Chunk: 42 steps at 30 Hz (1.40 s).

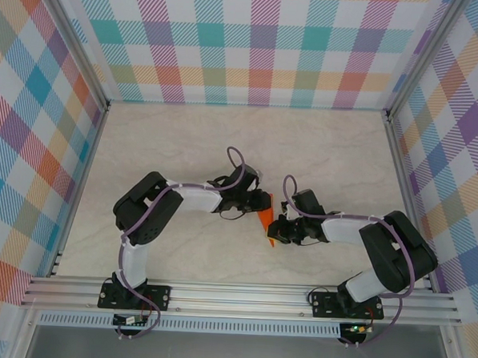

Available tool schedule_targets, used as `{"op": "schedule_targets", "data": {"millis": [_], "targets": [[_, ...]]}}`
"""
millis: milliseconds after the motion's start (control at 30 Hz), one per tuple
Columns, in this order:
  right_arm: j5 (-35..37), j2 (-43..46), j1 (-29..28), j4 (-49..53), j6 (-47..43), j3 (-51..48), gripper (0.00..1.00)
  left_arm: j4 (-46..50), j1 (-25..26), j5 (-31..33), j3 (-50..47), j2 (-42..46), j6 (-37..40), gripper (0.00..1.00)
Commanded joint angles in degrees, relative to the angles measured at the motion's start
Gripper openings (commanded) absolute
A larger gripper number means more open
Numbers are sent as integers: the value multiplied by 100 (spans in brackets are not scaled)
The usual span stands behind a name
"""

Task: Fold a paper plane with a square sheet of paper (pick it up from the middle)
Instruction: Fold the wing for the fifth time at the center of the table.

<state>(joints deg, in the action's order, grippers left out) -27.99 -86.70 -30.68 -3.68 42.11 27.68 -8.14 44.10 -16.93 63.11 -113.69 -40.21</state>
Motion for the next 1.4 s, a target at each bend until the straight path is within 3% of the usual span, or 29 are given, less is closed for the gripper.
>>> {"op": "schedule_targets", "data": {"millis": [0,433,833,1133,1367], "targets": [[453,-261,-9,701,-163,-355,7,141,-24,152,241,-247,188,28],[409,-95,26,1043,-414,-398,5,254,-446,72,338,-386,478,26],[252,-118,134,1019,-528,-378,5,-271,-853,-244,118,-385,613,29],[142,-85,152,1018,-589,-338,5,-163,-1059,-275,224,-368,714,30],[14,-78,150,988,-643,-216,6,493,-1149,-228,623,41,987,32]]}}
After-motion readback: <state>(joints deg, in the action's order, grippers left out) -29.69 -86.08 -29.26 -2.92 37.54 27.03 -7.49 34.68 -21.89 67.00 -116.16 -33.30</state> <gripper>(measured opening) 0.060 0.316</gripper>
